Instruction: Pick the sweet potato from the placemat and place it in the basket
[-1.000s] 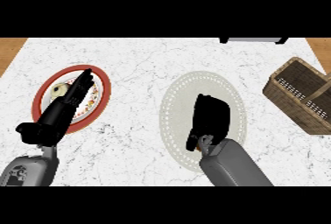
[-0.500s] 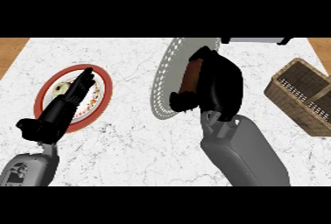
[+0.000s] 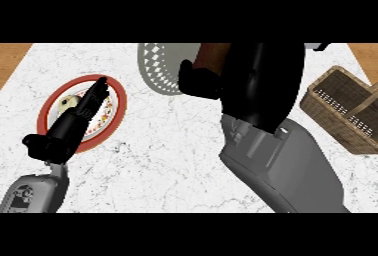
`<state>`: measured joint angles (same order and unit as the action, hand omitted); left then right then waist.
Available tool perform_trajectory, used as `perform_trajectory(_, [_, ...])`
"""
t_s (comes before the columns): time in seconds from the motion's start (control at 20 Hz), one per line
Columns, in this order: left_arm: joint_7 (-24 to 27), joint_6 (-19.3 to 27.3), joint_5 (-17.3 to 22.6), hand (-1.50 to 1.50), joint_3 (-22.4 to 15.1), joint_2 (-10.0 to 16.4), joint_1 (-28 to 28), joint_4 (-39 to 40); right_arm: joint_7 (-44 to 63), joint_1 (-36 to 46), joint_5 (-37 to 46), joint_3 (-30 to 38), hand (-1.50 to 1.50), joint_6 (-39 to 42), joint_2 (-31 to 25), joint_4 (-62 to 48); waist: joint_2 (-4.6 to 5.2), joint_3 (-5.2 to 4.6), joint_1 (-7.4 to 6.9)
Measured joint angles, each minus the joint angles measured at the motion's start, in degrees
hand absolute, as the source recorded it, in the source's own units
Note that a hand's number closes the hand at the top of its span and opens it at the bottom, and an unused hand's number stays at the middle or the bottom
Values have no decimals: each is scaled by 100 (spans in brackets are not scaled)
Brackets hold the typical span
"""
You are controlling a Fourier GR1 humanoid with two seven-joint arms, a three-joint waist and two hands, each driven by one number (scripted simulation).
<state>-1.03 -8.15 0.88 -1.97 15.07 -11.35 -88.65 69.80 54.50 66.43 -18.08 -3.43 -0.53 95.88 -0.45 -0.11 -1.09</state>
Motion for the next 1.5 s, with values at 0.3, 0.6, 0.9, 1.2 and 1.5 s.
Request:
perform_trajectory(0.3, [35, 29, -50, 0, -17, -37, 115, -70, 79, 605, 439, 568, 150, 296, 9, -202, -10, -1, 57])
perform_trajectory(0.6, [61, 12, -50, 0, 31, -31, 147, -105, -104, 1077, 847, 1359, 150, 548, -19, -658, 17, 2, 71])
perform_trajectory(0.9, [-17, -19, -25, 0, 99, -2, 62, -123, -387, 1403, 1246, 2234, 150, 567, -326, -1106, 37, 5, 83])
perform_trajectory(1.2, [-131, -51, -2, 0, 133, 11, 79, -262, -708, 1610, 1491, 3051, 150, 403, -879, -1452, 45, 8, 60])
perform_trajectory(1.5, [40, -89, -48, 0, 179, -6, 156, -168, -916, 1526, 1467, 3659, 150, 293, -1379, -1625, 46, 10, 89])
